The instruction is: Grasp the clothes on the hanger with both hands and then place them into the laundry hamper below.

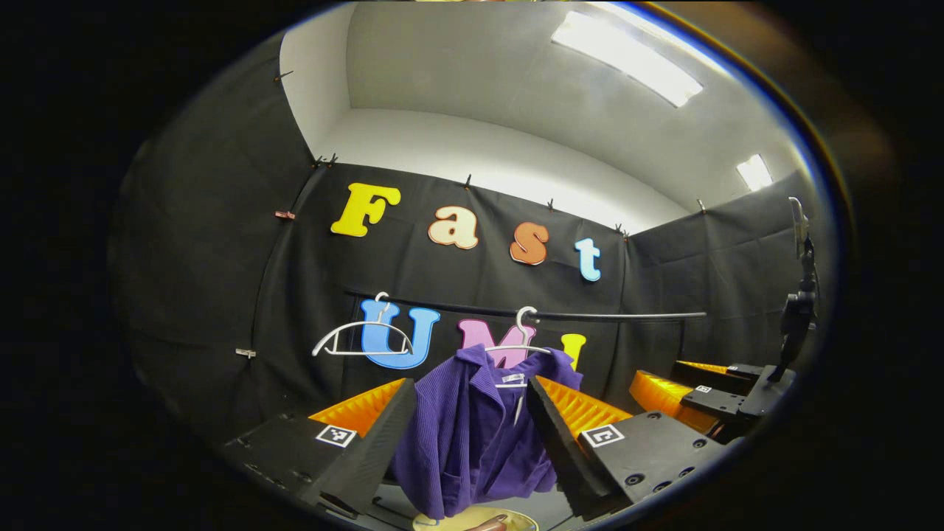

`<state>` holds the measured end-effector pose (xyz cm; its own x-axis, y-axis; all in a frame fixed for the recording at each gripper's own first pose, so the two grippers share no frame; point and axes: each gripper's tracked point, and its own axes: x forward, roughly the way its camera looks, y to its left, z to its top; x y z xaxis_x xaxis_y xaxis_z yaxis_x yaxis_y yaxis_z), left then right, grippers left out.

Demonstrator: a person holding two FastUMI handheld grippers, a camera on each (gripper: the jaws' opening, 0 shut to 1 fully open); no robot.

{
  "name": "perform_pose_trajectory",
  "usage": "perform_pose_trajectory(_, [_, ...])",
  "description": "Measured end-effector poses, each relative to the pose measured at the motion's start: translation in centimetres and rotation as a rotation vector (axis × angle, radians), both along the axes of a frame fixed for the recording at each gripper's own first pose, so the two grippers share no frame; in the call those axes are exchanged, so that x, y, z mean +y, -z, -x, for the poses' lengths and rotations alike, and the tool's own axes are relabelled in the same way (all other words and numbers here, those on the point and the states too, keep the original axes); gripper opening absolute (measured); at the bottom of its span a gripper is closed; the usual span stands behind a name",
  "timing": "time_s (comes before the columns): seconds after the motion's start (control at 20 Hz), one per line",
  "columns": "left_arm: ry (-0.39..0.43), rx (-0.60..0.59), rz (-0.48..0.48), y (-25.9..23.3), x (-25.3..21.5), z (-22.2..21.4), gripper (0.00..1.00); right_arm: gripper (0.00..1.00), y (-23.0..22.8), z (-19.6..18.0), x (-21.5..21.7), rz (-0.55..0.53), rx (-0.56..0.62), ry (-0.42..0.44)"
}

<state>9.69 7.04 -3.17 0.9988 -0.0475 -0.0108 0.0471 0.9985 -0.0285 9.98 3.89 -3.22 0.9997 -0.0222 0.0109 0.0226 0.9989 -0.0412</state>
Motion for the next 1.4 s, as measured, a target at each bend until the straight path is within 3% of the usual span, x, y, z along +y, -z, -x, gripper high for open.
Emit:
perform_pose_trajectory(0.25, [-0.047,0.012,-0.032,4.0,-2.3,-7.2,0.95,0.97,3.9,-8.0,-3.1,-0.017,0.027,-0.069])
perform_pose_trajectory(0.6, [-0.124,0.042,-0.051,9.6,-3.5,-14.7,0.95,0.94,11.5,-16.7,-7.1,-0.097,0.142,-0.087])
perform_pose_trajectory(0.65, [-0.136,0.057,-0.063,10.4,-3.5,-15.5,0.95,0.98,12.4,-17.7,-7.5,-0.104,0.15,-0.091])
perform_pose_trajectory(1.2, [-0.25,0.116,-0.084,15.1,-2.2,-22.1,0.95,0.97,17.8,-23.9,-7.0,-0.125,0.226,-0.162])
perform_pose_trajectory(1.35, [-0.263,0.113,-0.096,15.7,-2.0,-23.6,0.95,0.81,18.2,-25.0,-7.4,-0.117,0.23,-0.163])
perform_pose_trajectory(1.4, [-0.265,0.116,-0.1,15.9,-1.9,-24.0,0.94,0.82,18.5,-25.3,-7.5,-0.123,0.234,-0.163])
